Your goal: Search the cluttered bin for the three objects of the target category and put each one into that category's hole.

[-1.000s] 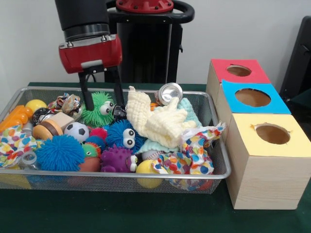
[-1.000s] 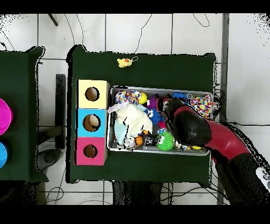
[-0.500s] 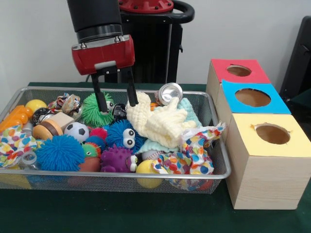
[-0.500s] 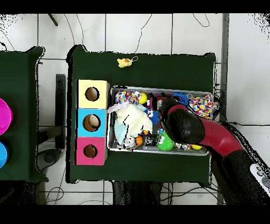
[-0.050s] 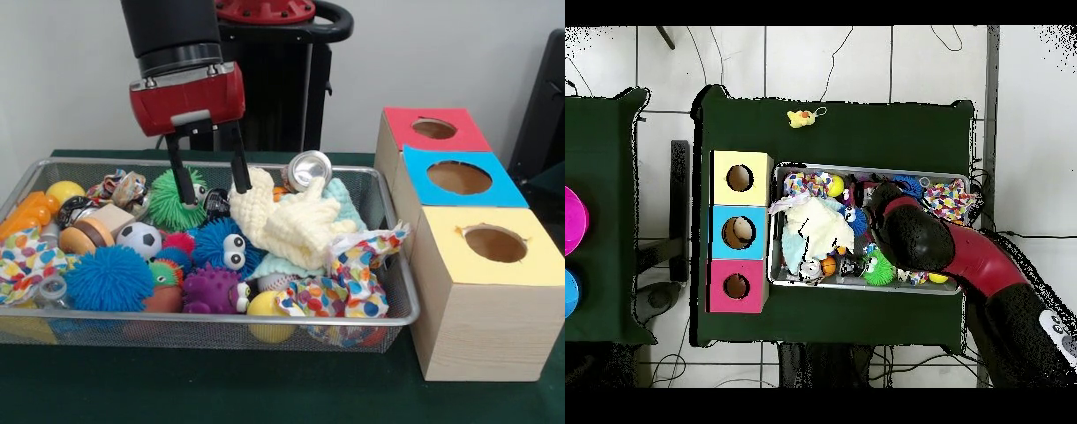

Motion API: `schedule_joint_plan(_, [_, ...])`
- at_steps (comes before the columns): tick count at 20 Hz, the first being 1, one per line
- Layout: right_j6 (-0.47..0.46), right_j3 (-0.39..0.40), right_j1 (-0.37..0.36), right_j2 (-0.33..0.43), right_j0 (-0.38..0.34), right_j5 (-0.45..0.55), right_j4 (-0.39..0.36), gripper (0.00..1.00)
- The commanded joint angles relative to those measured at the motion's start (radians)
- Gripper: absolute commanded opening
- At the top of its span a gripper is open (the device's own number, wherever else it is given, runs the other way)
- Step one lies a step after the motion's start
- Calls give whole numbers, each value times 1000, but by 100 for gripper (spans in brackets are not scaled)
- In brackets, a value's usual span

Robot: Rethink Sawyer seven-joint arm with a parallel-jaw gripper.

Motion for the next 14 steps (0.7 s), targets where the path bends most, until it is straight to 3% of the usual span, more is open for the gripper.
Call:
schedule_joint_plan(1, [177, -9, 29, -45, 25, 54, 41, 100])
schedule_joint_plan(6, [188, -24, 30, -73, 59, 52, 50, 100])
schedule_joint_plan(14, [178, -21, 29, -69, 53, 54, 58, 100])
